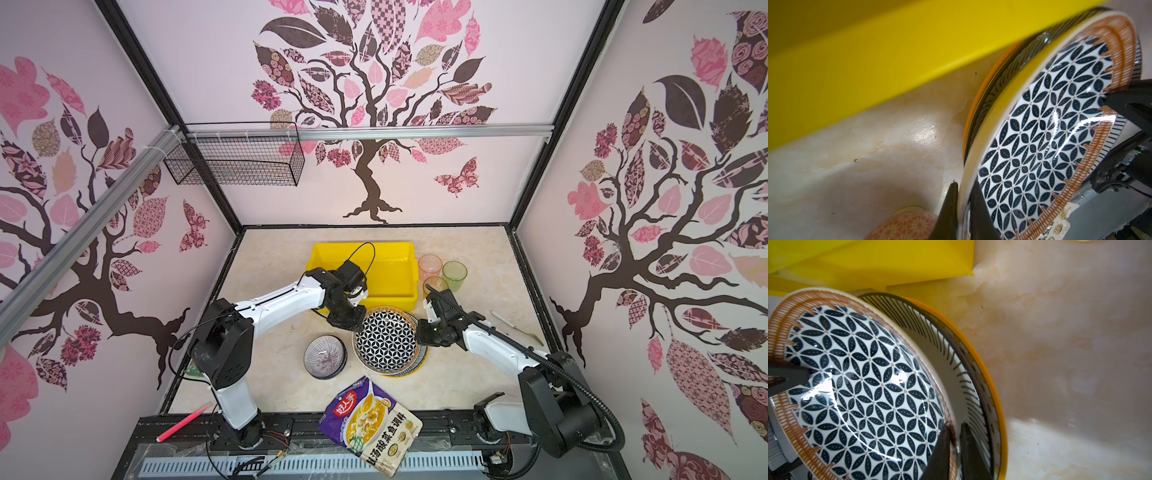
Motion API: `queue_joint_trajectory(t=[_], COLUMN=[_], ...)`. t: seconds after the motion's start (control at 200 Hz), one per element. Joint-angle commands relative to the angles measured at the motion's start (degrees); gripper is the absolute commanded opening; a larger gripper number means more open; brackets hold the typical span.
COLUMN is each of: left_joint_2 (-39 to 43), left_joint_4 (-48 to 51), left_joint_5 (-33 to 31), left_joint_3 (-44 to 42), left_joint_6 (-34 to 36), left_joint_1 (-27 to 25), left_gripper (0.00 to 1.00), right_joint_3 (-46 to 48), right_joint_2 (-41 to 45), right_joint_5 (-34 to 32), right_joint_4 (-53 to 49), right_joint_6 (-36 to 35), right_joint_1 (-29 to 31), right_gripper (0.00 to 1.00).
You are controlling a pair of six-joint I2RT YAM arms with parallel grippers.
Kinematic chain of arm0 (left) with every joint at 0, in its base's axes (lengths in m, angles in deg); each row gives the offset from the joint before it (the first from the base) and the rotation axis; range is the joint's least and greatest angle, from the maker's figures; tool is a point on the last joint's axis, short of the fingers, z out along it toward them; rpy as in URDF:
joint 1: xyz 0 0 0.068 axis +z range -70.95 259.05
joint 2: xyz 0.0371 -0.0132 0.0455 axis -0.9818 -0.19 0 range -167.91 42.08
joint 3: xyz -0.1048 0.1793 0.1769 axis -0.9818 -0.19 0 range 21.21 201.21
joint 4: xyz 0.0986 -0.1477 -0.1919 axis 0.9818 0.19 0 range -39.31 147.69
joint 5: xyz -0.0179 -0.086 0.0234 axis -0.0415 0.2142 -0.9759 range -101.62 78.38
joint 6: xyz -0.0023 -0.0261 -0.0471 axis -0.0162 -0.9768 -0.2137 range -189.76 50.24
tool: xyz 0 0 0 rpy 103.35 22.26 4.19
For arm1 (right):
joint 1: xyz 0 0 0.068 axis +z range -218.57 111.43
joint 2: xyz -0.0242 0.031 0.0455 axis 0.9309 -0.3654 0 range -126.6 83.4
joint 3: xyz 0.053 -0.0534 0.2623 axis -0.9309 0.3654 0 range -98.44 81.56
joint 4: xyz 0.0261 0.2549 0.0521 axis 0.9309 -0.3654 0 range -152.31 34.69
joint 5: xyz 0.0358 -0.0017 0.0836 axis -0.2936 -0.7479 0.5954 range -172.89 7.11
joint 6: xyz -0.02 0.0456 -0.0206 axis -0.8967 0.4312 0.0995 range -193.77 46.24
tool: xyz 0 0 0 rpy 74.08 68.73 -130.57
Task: Place the mixed dishes into the plastic bin
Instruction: 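Lift the top patterned plate off the stack with the left gripper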
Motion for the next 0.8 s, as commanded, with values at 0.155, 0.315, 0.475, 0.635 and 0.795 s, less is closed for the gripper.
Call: queue_joint_trajectory(t=[0.155, 0.315, 0.475, 0.635, 0.795], left_joint_2=[2.8, 4.6, 6.1, 7.3, 8.9], left_joint_4=[-0.8, -0.4, -0.3, -0.8, -0.9], left_joint_5=[-0.4, -1.7, -1.4, 0.2, 1.3], left_joint_3=[0.3, 0.4, 0.7, 1.1, 2.2], left_joint_6=[2.1, 2.4, 2.4, 2.2, 2.5], left_joint_1=[-0.9, -0.8, -0.4, -0.2, 0.4], left_gripper=[0.0, 0.0, 0.0, 0.0, 0.0], right_joint_3=[-0.8, -1.5, -2.3, -3.2, -4.2], right_joint_2=[3.7, 7.1, 10.5, 12.8, 15.5], right_joint_5=[-0.1, -0.6, -1.0, -2.4, -4.4], right_joint_4=[0.5, 0.6, 0.7, 0.0, -0.7], right_joint_6=[0.5, 0.8, 1.1, 1.1, 1.3], right_joint_1=[0.8, 0.8, 0.8, 0.8, 0.8], right_gripper=[0.21, 0.24, 0.26, 0.26, 0.26])
